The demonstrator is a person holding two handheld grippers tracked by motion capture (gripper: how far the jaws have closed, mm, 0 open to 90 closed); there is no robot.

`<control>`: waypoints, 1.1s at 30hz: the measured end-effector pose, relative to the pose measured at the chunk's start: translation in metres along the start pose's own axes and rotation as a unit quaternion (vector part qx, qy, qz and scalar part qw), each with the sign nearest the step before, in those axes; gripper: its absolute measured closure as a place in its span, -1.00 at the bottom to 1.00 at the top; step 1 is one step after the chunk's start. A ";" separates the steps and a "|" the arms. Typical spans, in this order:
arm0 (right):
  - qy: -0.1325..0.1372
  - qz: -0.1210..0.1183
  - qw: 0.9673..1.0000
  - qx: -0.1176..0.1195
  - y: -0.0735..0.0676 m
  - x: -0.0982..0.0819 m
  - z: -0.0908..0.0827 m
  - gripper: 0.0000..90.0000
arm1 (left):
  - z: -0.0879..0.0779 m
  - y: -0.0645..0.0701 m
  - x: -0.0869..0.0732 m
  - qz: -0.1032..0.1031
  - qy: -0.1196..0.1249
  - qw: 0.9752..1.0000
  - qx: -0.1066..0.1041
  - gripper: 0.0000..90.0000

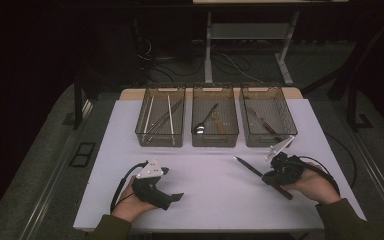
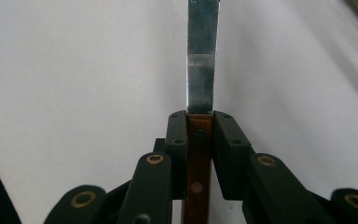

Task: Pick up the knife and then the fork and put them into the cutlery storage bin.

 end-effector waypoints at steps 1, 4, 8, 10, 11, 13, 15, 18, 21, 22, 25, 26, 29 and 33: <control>0.005 0.006 1.000 0.005 0.001 0.000 -0.001 0.71 | 0.000 0.000 0.000 0.000 0.000 1.000 0.000 -1.00; 0.024 0.019 0.999 0.010 0.006 0.001 -0.005 0.71 | 0.000 0.000 0.000 0.001 0.001 1.000 0.000 -1.00; 0.053 0.032 0.998 0.018 0.010 0.004 -0.012 0.71 | 0.000 0.000 0.000 0.002 0.001 1.000 0.000 -1.00; 0.065 0.037 0.997 0.020 0.012 0.005 -0.015 0.71 | 0.000 0.000 0.001 0.002 0.002 1.000 0.000 -1.00; 0.070 0.040 0.997 0.020 0.013 0.005 -0.016 0.71 | 0.000 0.000 0.001 0.002 0.001 1.000 0.000 -1.00; 0.080 0.043 0.996 0.024 0.014 0.006 -0.018 0.71 | 0.000 0.000 0.000 0.002 0.001 1.000 0.000 -1.00; 0.090 0.046 0.995 0.027 0.016 0.007 -0.019 0.71 | 0.000 0.000 0.000 0.002 0.001 1.000 0.000 -1.00; 0.104 0.057 0.993 0.029 0.018 0.009 -0.021 0.71 | -0.001 0.000 0.001 0.003 0.001 1.000 0.000 -1.00; 0.119 0.065 0.990 0.031 0.021 0.010 -0.024 0.71 | -0.001 0.000 0.001 0.003 0.002 1.000 0.000 -1.00; 0.124 0.066 0.989 0.035 0.022 0.011 -0.025 0.71 | -0.001 0.000 0.001 0.003 0.001 1.000 0.000 -1.00; 0.143 0.074 0.986 0.034 0.025 0.013 -0.029 0.71 | 0.000 0.000 0.001 0.003 0.002 1.000 0.000 -1.00; 0.148 0.076 0.986 0.032 0.026 0.013 -0.030 0.71 | -0.001 0.000 0.001 0.003 0.001 1.000 0.000 -1.00; 0.169 0.083 0.982 0.023 0.030 0.016 -0.033 0.71 | -0.001 0.000 0.001 0.003 0.001 1.000 0.000 -1.00; 0.190 0.092 0.977 0.015 0.035 0.018 -0.039 0.71 | 0.000 0.000 0.001 0.002 0.002 1.000 0.000 -1.00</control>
Point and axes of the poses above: each handheld gripper's, and its own axes: z roughly forward along the jaws, x roughly out of its top, y roughly to its right, the point moved 10 cm from there along z, roughly forward along the jaws, and after that the axes turned 9 degrees about z, right-handed, at the moved point
